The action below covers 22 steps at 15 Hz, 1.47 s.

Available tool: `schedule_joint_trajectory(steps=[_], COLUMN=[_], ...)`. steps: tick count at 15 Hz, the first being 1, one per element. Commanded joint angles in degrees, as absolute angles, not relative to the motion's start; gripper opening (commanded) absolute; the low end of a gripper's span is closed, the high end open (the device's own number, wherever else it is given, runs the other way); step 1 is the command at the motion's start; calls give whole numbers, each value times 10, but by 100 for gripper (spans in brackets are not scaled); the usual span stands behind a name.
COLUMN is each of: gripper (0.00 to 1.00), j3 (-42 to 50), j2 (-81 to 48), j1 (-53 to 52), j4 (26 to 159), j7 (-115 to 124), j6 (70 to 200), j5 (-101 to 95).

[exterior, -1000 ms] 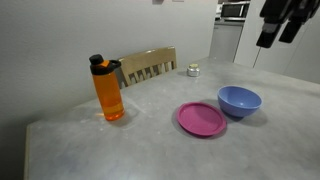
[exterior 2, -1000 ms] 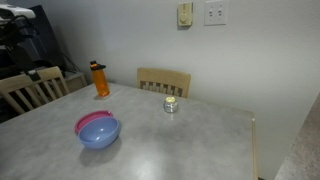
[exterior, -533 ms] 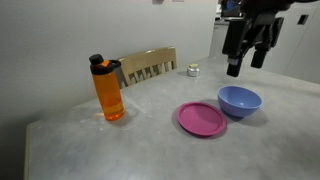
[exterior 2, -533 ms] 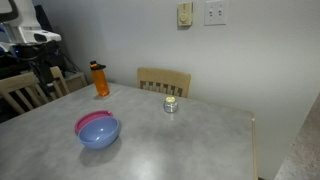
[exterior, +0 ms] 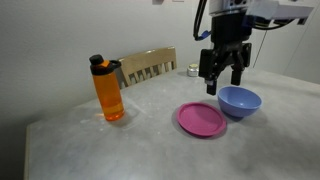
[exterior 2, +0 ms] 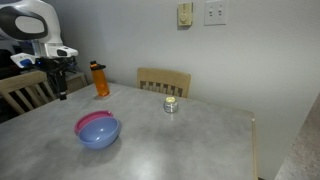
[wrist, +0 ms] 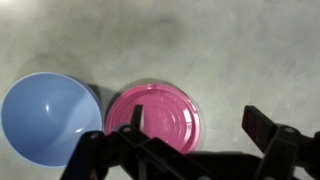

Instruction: Place the pink plate on the blue bowl

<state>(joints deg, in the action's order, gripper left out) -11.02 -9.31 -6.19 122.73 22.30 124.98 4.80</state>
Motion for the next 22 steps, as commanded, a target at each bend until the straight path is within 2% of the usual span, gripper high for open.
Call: schedule_joint_trajectory(steps=[1, 5, 9, 22], gripper=[100, 100, 100, 100], j3=[-95, -87, -90, -80], j2=[-91, -35, -43, -185], j1=[-77, -93, -101, -127], j4=[1226, 1266, 1237, 1097], j7=[221, 331, 392, 453], j6=[1248, 1249, 1208, 1101], j5=[51, 5, -39, -103])
